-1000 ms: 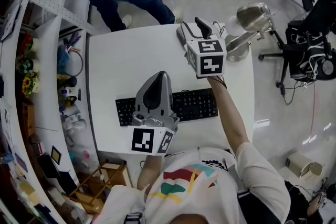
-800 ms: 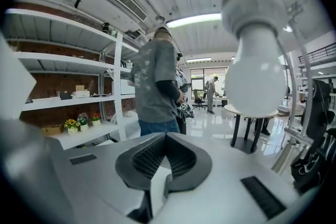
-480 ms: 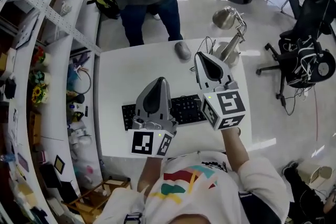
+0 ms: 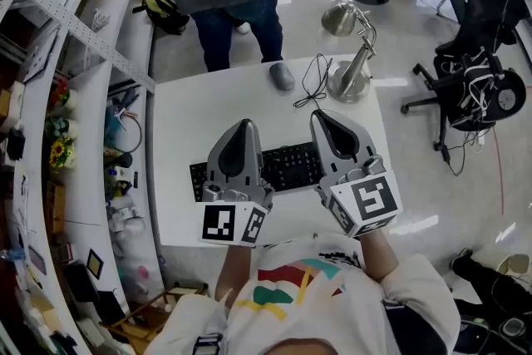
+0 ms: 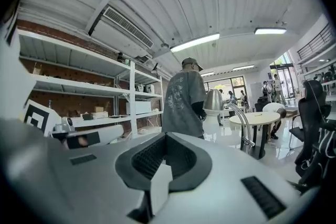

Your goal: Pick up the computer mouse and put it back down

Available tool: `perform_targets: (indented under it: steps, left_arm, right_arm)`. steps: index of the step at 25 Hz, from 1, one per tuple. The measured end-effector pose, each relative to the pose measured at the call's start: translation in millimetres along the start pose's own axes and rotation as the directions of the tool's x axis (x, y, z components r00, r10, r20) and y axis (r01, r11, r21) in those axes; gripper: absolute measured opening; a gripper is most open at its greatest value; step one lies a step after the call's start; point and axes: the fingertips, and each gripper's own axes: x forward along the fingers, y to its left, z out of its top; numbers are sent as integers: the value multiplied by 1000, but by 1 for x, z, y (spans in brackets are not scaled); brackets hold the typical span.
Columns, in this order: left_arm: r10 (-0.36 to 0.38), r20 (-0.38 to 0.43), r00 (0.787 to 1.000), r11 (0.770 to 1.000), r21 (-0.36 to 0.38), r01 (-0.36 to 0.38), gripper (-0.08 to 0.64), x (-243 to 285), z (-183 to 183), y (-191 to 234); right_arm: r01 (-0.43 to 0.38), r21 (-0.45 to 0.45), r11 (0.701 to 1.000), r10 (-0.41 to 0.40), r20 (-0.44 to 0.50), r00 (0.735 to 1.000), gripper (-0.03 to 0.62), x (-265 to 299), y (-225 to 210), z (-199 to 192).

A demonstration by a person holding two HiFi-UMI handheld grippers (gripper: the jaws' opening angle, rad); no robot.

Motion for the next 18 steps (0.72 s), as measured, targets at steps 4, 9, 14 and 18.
perform_targets:
  steps: [4,9,14,18]
  left_arm:
    - [-13,-6,1000,1000,0,13,46,1,-1,-6]
    - [-15,-13,1000,1000,-1,15,46,1,-4,-8]
    - [-12,-17,1000,1000,-4,12,46,3,-7,-6]
    - [-19,-20,1000,1000,-8,19,46,5,-8,-7]
  right_arm:
    - [-8,-15,1000,8,2,1000,13,-3,4,3]
    - [-15,-6,1000,15,-4,1000,14,-4,5,1]
    - [-8,-14,1000,8,-2,1000,14,-5,1,0]
    - [-10,-20,1000,10,-4,1000,14,-5,-1,-1]
